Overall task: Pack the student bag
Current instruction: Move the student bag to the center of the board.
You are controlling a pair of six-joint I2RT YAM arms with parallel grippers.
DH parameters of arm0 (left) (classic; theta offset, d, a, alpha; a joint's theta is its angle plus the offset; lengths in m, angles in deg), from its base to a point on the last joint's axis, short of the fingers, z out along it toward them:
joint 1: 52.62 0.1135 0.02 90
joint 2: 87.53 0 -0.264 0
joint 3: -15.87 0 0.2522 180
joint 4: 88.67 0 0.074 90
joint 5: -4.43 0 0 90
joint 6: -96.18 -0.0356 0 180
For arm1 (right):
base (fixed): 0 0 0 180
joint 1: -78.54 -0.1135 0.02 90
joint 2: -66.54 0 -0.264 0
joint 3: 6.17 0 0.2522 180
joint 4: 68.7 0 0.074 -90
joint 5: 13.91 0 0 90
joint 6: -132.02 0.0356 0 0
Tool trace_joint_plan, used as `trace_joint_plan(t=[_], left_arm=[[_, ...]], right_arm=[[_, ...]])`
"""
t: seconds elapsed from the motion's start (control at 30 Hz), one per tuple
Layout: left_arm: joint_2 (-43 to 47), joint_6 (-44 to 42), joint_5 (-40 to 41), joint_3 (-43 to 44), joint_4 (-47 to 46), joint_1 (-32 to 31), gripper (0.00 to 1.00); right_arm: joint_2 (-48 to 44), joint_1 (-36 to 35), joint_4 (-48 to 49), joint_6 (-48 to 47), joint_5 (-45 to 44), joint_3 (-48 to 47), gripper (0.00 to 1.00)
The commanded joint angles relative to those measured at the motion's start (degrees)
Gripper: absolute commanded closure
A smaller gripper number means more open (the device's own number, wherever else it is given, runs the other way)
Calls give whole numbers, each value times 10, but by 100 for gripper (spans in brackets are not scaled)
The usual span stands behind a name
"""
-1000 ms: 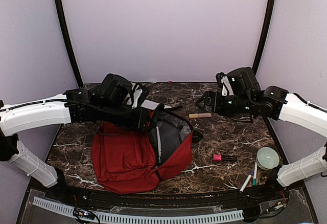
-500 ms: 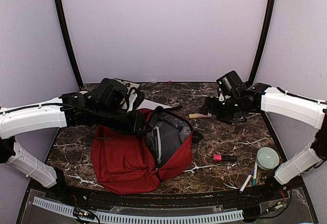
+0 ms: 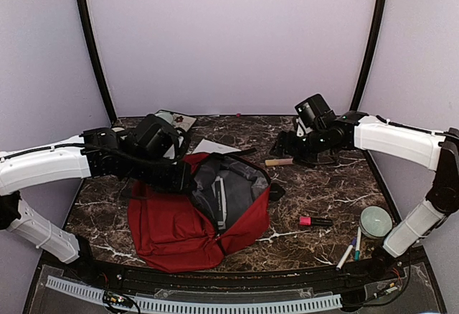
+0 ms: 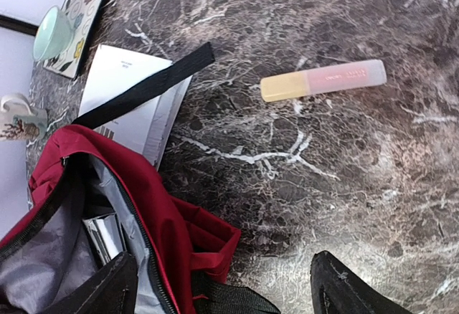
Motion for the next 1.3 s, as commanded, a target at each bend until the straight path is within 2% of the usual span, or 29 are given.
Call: trace_joint_plan(t=[0.0, 0.13, 0.3, 0.63, 0.9, 1.27], left_arm=[[78, 12, 108, -14, 91, 3, 100], [142, 8, 147, -33, 124, 11, 100], [168, -3, 156, -38, 155, 19, 100], [157, 13, 161, -25, 172, 20, 100], [136, -16, 129, -19, 151, 21, 100], [104, -9, 118, -6, 153, 21, 100]], right_arm=[[11, 3, 12, -44, 18, -17, 16], [20, 3, 35, -59, 51, -10, 17], [55, 3, 82, -59, 103, -18, 18], [186, 5, 92, -44, 148, -121, 17], [268, 12, 119, -55, 169, -195, 17], [383, 57, 176, -47, 207, -300, 20]])
